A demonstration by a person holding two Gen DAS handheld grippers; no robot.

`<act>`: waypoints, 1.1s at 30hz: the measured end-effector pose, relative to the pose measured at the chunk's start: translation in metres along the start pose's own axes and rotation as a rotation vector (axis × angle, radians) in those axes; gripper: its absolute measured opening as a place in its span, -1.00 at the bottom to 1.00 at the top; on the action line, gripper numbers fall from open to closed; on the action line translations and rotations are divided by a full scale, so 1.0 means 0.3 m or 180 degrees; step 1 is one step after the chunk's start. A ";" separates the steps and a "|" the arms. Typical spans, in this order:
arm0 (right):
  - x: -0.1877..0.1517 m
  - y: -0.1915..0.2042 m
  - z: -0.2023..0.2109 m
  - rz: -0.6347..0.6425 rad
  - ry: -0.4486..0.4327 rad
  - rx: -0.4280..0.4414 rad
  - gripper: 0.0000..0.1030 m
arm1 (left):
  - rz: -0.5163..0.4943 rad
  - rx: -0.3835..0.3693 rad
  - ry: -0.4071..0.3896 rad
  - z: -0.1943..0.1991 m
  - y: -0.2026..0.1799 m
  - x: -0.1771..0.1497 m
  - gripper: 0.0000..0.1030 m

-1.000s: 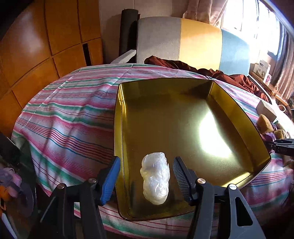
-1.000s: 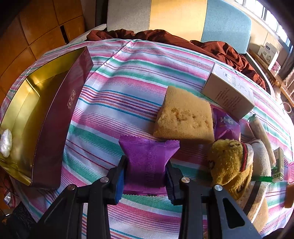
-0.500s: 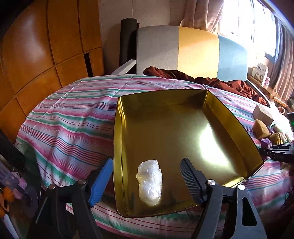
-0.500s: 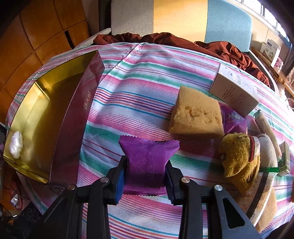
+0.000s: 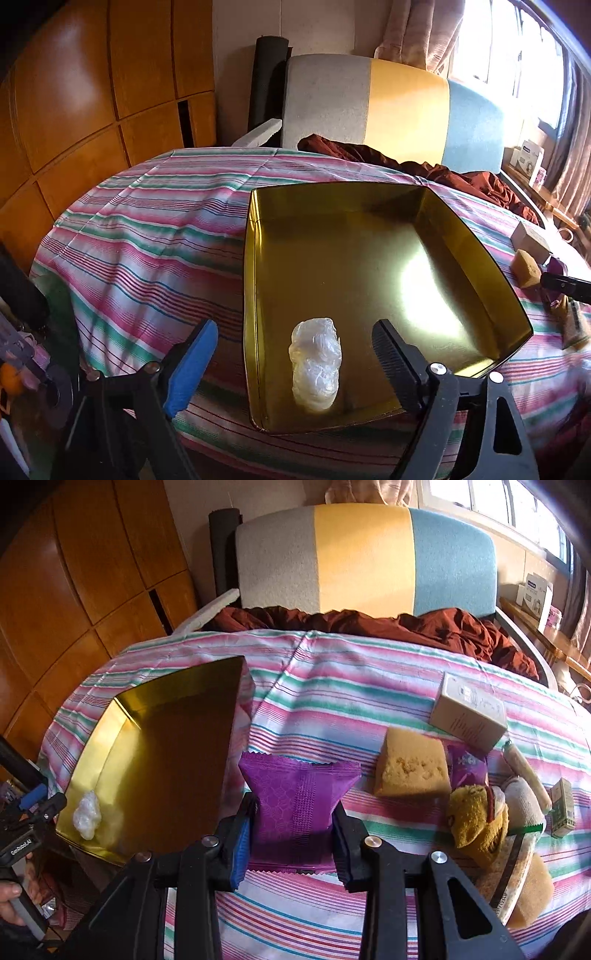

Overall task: Organize objects
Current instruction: 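Carry the purple snack packet in the right tool and drop it into the tray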

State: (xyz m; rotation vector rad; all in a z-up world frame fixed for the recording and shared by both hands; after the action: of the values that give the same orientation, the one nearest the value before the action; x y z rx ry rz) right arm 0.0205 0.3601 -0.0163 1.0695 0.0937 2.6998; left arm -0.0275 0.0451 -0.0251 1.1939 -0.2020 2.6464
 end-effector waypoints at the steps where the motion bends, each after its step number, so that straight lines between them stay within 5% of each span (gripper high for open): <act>1: 0.009 0.030 0.012 0.0044 -0.0035 0.0048 -0.29 | 0.0044 0.0001 -0.0023 0.004 0.012 0.003 0.74; 8: 0.032 0.287 0.009 0.0465 -0.0056 0.0488 -0.29 | 0.0215 0.0163 -0.0095 0.012 0.107 0.024 0.74; 14: -0.018 0.483 -0.110 0.0811 0.0248 0.0740 -0.29 | 0.0414 0.0365 -0.0148 0.024 0.227 0.038 0.74; 25: -0.110 0.651 -0.251 0.1029 0.0679 0.0974 -0.26 | 0.0614 0.0469 -0.0081 0.007 0.321 0.005 0.76; 29: -0.129 0.677 -0.268 0.0945 0.0748 0.1195 0.02 | 0.0599 0.0431 -0.0049 -0.003 0.306 0.002 0.77; 33: -0.145 0.679 -0.268 0.0865 0.0751 0.1239 0.52 | 0.0569 0.0412 -0.0038 -0.008 0.293 -0.002 0.84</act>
State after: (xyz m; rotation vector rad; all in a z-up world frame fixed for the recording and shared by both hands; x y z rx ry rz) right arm -0.0431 0.1542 -0.0746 0.9041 0.5749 3.1321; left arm -0.0523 -0.0392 -0.0299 1.2872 -0.1478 2.8456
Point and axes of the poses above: each gripper's, at about its wrist camera, not at the fingertips, and z roughly against the way its jaws point, y to its left, x to its top, the point moved 2 cm from there along -z, roughly the way its jaws point, and after that the axes turned 4 degrees about -y, right-handed, at the moved point
